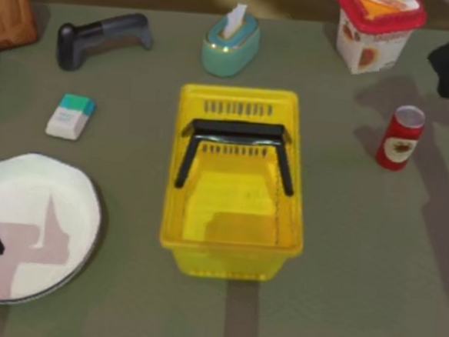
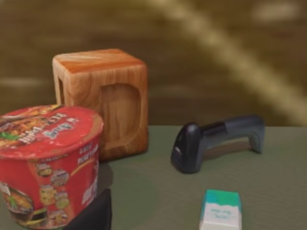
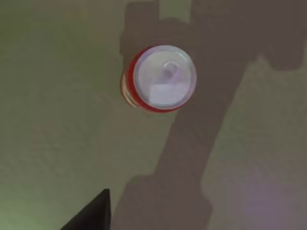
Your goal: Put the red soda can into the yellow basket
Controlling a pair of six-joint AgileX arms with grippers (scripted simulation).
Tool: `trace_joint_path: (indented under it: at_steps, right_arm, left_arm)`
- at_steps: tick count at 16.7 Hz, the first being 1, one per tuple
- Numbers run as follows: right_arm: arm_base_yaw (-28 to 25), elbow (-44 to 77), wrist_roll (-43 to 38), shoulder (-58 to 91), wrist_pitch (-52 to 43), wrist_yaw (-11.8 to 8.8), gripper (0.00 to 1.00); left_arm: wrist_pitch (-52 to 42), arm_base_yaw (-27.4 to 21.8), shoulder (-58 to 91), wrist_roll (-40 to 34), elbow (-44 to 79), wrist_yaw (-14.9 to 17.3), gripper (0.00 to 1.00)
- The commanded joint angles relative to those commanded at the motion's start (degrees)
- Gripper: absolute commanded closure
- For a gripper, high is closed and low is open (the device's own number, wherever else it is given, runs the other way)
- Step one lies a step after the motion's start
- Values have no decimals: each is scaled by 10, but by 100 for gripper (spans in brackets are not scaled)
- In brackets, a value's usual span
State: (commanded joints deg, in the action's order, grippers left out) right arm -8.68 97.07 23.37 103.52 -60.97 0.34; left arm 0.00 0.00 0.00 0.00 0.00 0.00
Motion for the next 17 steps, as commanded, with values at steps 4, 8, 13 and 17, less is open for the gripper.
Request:
trace_joint_path:
  at_steps: [4, 8, 13, 17]
  right_arm:
    - [-15, 188, 43, 204, -113, 1, 0]
    - [-27, 301, 71, 325, -183, 0, 0]
    - [-30, 326, 77, 352, -200, 0, 0]
    - [-28, 314, 78, 351, -188, 0, 0]
  left_arm:
    - [0, 0, 0, 0, 0, 0, 0]
    - [0, 0, 0, 0, 0, 0, 0]
    - [0, 0, 0, 0, 0, 0, 0]
    - [0, 0, 0, 0, 0, 0, 0]
